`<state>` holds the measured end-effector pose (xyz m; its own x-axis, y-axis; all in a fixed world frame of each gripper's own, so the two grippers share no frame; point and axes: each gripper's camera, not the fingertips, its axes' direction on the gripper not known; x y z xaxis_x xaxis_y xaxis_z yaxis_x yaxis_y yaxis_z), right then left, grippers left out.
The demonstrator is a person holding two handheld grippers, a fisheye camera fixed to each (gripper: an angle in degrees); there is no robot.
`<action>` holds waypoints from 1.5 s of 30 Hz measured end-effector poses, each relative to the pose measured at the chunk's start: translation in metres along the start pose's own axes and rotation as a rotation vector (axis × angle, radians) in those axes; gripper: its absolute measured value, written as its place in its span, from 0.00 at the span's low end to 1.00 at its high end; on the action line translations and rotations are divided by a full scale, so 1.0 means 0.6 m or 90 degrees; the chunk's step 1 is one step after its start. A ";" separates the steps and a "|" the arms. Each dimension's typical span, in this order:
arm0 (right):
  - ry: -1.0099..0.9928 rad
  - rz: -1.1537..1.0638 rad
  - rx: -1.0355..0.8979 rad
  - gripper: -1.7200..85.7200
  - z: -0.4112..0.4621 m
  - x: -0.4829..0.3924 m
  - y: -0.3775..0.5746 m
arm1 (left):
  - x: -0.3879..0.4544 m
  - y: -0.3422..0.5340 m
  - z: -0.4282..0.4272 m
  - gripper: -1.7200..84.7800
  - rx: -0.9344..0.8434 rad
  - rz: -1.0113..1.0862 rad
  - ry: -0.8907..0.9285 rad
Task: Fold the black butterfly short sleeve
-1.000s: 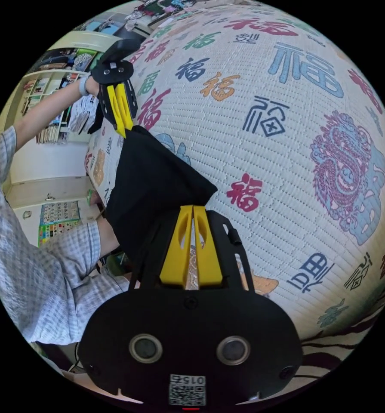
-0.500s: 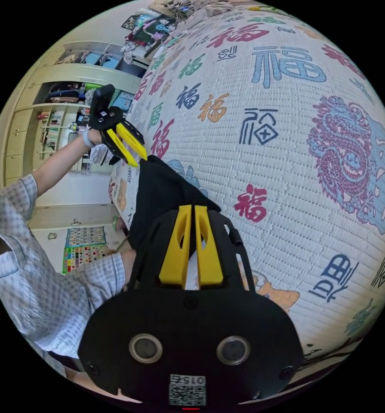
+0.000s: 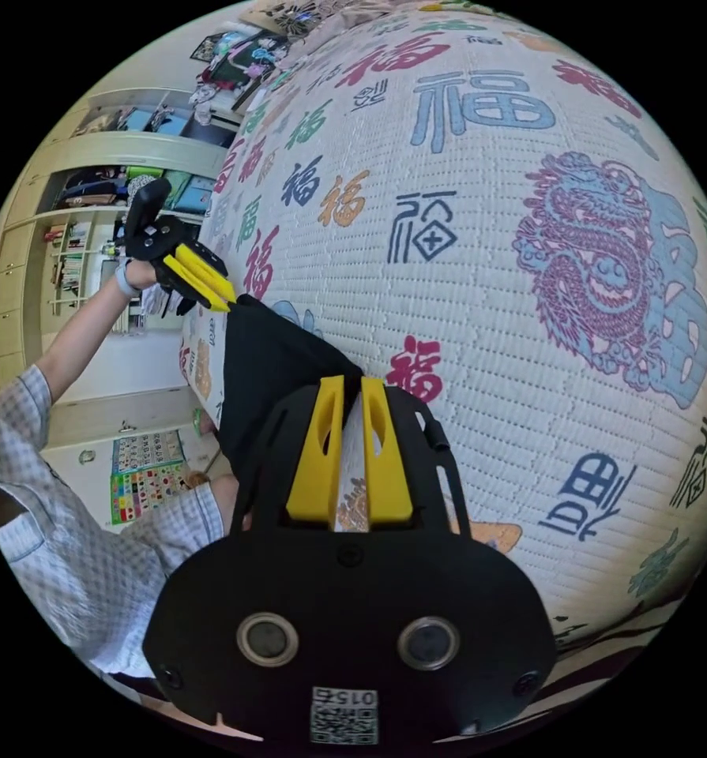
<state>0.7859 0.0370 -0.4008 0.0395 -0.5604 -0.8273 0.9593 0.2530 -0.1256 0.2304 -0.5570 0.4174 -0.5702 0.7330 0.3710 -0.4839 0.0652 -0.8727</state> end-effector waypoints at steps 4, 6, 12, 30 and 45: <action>-0.096 0.016 0.023 0.11 -0.019 0.037 0.042 | -0.011 0.092 -0.041 0.12 0.144 -0.088 0.023; -0.166 -0.006 0.034 0.12 -0.017 0.049 0.047 | -0.031 0.130 -0.040 0.13 0.205 -0.136 0.074; -0.300 -0.022 0.068 0.10 0.007 0.079 0.043 | -0.069 0.167 0.002 0.15 0.313 -0.171 0.250; -0.198 -0.092 -0.017 0.04 -0.063 0.018 0.017 | -0.069 0.262 -0.226 0.12 0.493 -0.156 0.227; -0.307 0.009 0.105 0.11 -0.045 0.049 0.117 | 0.013 0.310 -0.107 0.14 0.451 -0.186 0.298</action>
<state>0.8472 0.0595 -0.4487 0.1407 -0.8681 -0.4760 0.9875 0.1574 0.0047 0.1787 -0.4955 0.2374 -0.1059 0.9637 0.2451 -0.9516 -0.0267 -0.3061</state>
